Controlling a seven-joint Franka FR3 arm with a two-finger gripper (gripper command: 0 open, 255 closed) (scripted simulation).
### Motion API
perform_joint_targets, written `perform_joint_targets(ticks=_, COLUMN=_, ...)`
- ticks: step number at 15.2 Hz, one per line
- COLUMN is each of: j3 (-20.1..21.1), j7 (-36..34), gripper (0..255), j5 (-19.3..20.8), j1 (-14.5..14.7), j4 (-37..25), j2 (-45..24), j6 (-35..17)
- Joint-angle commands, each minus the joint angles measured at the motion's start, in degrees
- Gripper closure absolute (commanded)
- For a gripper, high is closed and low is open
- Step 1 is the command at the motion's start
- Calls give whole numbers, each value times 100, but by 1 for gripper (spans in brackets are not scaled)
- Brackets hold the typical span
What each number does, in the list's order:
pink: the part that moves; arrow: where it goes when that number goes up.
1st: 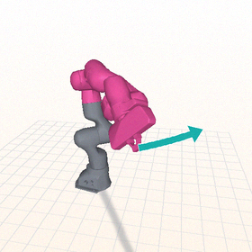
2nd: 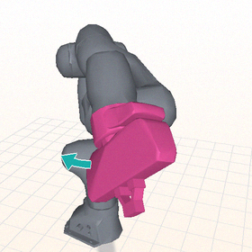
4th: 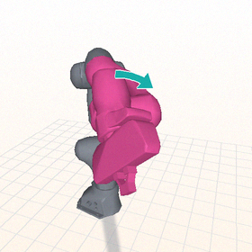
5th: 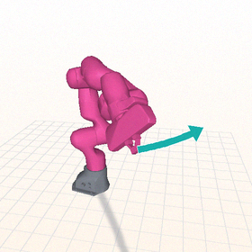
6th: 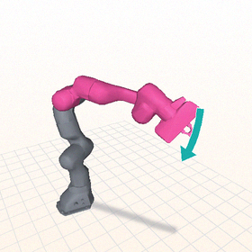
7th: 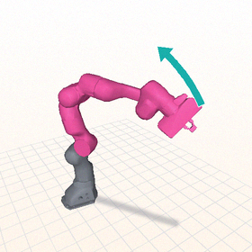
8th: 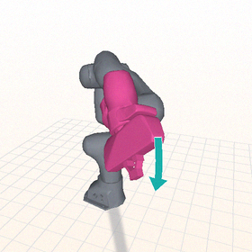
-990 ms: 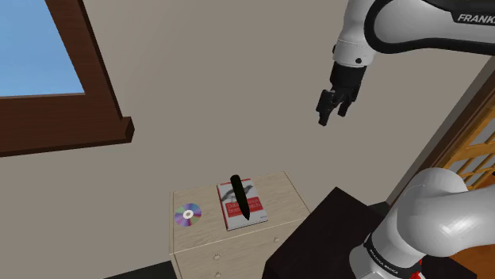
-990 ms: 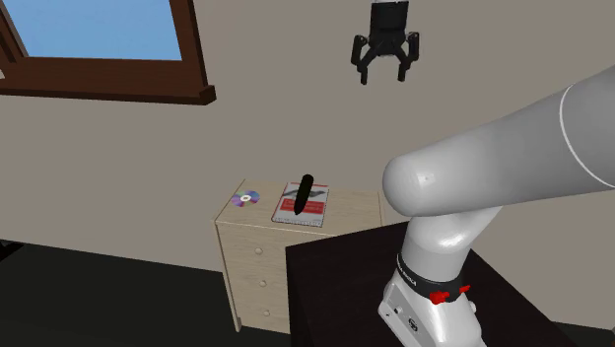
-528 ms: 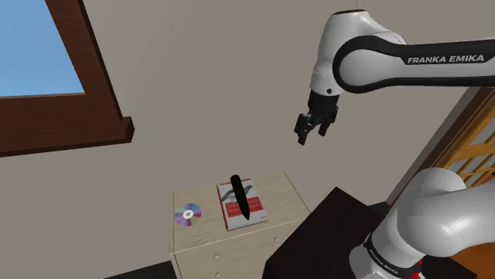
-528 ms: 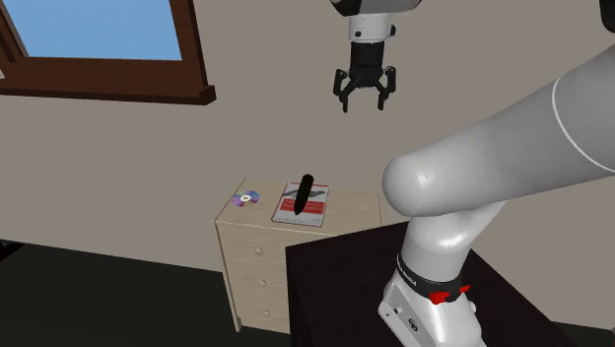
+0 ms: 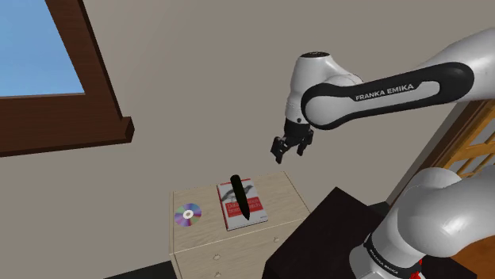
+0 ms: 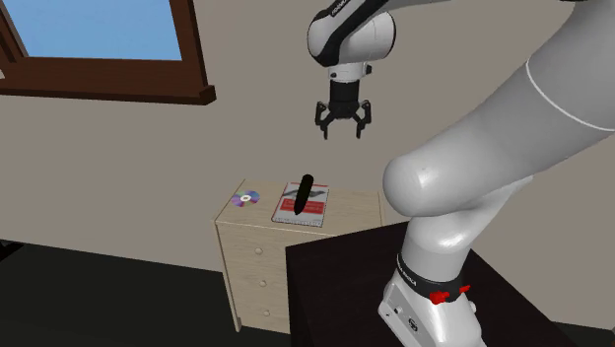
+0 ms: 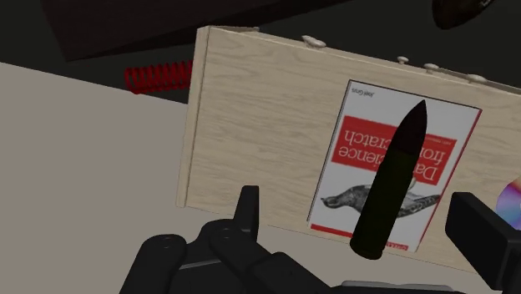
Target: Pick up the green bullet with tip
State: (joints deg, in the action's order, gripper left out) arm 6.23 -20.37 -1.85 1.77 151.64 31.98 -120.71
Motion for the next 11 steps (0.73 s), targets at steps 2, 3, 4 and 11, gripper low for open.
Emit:
perform_joint_targets(ticks=2, j3=192, j7=-321, gripper=0, j5=-65, j1=19, j4=55, j2=-610, j6=-717)
perform_joint_targets(ticks=3, j3=247, j7=-419, gripper=0, j5=-69, j1=15, j4=55, j2=-827, j6=-945)
perform_joint_targets(ticks=4, j3=301, j7=-521, gripper=0, j5=-65, j1=9, j4=44, j2=-1052, j6=-1171)
perform_joint_targets(ticks=11, j3=634, j7=-1391, gripper=0, j5=271, j1=-94, j4=-308, j2=-2777, j6=-2610)
